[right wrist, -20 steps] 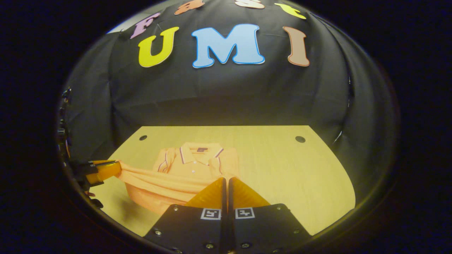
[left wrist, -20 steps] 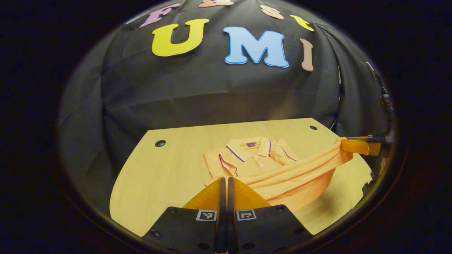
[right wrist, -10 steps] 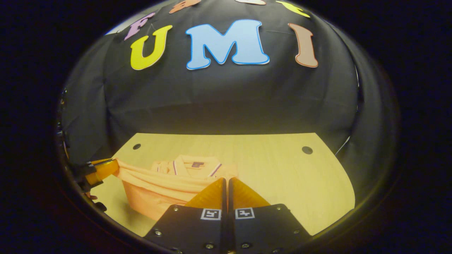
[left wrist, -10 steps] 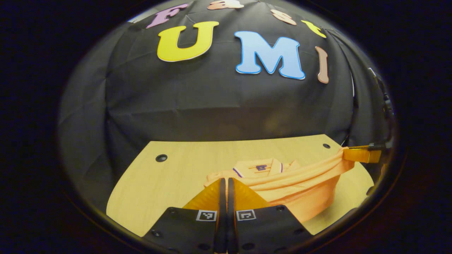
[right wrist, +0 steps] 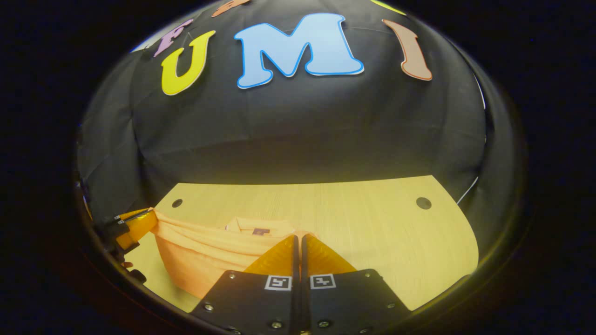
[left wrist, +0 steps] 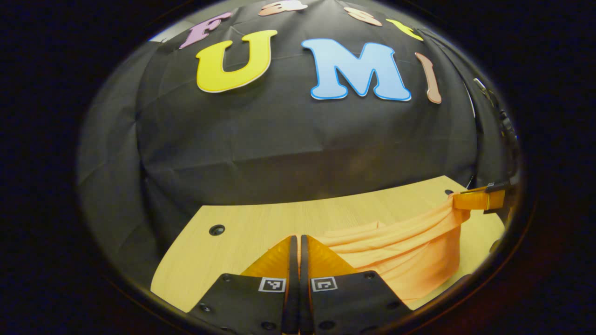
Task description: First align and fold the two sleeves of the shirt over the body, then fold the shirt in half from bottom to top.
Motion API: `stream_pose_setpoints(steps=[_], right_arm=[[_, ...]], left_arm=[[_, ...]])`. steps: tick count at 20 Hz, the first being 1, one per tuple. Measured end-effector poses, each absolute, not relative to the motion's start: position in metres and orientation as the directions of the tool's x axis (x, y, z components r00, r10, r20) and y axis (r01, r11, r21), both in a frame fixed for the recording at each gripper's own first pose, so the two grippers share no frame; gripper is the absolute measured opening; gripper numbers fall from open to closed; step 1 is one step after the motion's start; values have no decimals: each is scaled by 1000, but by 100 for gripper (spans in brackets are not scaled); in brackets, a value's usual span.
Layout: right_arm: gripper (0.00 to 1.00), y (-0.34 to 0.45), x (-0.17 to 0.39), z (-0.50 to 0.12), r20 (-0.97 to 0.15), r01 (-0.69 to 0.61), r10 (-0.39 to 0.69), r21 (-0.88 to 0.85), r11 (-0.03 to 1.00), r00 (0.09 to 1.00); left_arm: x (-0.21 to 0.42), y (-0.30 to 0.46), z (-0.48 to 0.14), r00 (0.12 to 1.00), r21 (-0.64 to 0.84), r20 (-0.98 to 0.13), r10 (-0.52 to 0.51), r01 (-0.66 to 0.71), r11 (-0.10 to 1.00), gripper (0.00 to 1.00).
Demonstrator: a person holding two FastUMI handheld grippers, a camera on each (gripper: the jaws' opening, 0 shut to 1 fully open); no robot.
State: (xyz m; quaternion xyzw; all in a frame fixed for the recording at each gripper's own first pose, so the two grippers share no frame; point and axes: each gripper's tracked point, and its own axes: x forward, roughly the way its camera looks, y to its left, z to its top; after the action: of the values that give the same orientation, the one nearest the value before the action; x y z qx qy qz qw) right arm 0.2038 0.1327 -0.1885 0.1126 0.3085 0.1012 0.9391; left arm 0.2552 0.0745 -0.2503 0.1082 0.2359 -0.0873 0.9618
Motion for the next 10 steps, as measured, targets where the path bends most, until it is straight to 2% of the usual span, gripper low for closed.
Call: stream_pose_setpoints(steps=[10], right_arm=[[0, 131, 263, -238, -598, -90, 230, 255, 963, 768]], left_arm=[[325, 63, -300, 874, 206, -478, -87, 208, 956, 6]])
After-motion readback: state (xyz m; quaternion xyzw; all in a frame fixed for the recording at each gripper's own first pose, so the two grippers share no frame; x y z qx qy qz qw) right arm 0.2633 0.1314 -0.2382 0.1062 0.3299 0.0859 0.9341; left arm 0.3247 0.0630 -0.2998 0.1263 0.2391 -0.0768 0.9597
